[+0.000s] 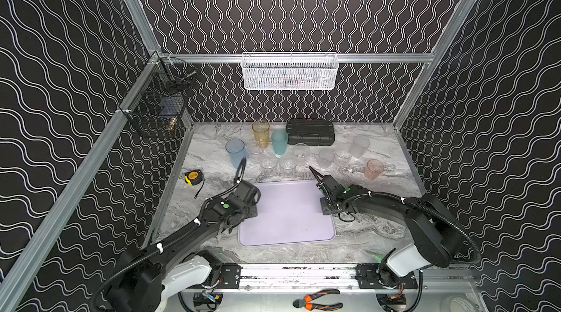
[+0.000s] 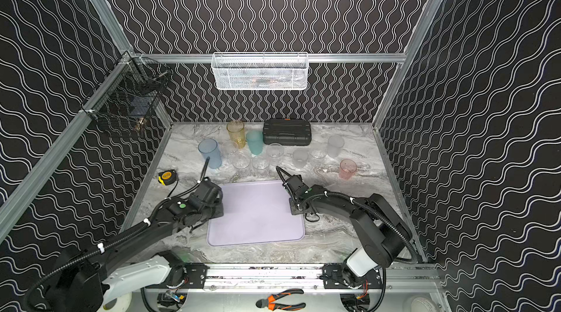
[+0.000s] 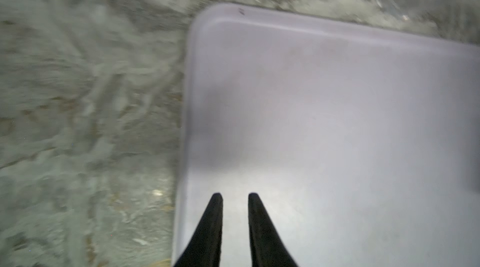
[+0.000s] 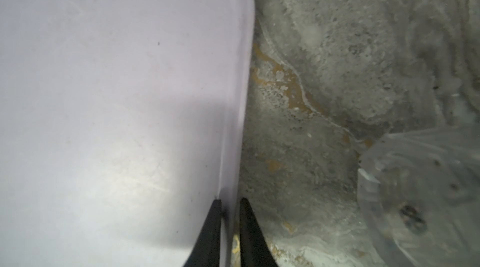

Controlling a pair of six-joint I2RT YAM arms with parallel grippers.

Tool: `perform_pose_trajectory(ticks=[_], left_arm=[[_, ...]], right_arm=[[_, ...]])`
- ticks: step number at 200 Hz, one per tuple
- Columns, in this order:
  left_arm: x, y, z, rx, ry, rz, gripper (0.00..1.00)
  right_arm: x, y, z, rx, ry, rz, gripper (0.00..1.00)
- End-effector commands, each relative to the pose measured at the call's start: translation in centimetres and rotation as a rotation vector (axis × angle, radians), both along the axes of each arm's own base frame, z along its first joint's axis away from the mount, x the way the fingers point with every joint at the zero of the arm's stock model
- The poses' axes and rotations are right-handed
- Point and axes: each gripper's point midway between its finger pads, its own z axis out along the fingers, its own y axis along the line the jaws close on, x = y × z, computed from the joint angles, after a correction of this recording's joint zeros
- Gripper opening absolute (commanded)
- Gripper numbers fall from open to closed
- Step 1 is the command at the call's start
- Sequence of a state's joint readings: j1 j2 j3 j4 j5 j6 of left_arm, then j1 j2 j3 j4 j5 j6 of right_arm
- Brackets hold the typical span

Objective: Place the glasses into the tray
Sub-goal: Move the tray to the center of the table, then move the glass from the top-left of the table.

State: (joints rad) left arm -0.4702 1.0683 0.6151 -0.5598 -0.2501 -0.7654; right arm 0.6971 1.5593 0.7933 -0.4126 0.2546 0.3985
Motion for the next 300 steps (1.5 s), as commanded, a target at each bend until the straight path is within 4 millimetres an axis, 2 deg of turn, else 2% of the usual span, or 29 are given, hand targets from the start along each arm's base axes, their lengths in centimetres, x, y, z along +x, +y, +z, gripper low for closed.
perform_pose_trajectory(ticks=[1,25,67,94,118,149,193,214,228,231,236,246,276,300], left_arm=[[0.1,4.1,-0.2,0.041,0.006,0.179,0.23],[0.9,5.2,-1.4,-0.011,0.046,0.218,0.22],[1.3,3.9,-2.6,-0.057,0.066,0.161,0.24],[2.6,2.9,-1.7,-0.083,0.036,0.102,0.28],[4.7,1.5,0.7,-0.115,-0.036,0.018,0.36],[7.2,1.5,5.3,-0.054,-0.130,-0.053,0.44],[11.5,3.6,14.1,0.054,-0.308,-0.087,0.50],[13.8,5.7,16.6,0.011,-0.381,-0.038,0.58],[15.4,7.3,16.8,-0.037,-0.399,-0.003,0.62],[15.9,7.2,16.6,-0.050,-0.394,-0.006,0.63],[16.5,8.8,16.5,-0.068,-0.393,0.028,0.64],[17.8,9.6,15.7,-0.121,-0.374,0.036,0.66],[21.5,9.7,14.0,-0.253,-0.354,0.016,0.67],[23.4,11.4,12.4,-0.174,-0.326,0.038,0.66]], right_arm=[[-0.1,-0.6,0.2,-0.019,0.007,0.000,0.17],[0.2,-1.0,0.2,-0.014,0.012,-0.010,0.17],[0.3,-0.9,-0.3,0.000,0.039,-0.019,0.19],[0.4,-1.3,-0.1,-0.007,0.046,-0.024,0.20],[0.6,-0.5,0.8,0.039,0.038,-0.001,0.29],[2.0,1.6,4.5,0.124,-0.005,0.021,0.42],[5.5,4.4,10.7,0.244,-0.132,0.030,0.51],[7.1,6.1,12.7,0.334,-0.182,0.036,0.54],[7.8,7.6,13.5,0.440,-0.199,0.056,0.56],[7.9,7.9,13.7,0.462,-0.200,0.059,0.56],[8.0,8.6,13.9,0.502,-0.196,0.071,0.57],[8.3,9.8,14.5,0.565,-0.194,0.091,0.59],[9.2,12.0,14.6,0.646,-0.150,0.099,0.60],[8.9,12.5,13.7,0.671,-0.115,0.097,0.59]])
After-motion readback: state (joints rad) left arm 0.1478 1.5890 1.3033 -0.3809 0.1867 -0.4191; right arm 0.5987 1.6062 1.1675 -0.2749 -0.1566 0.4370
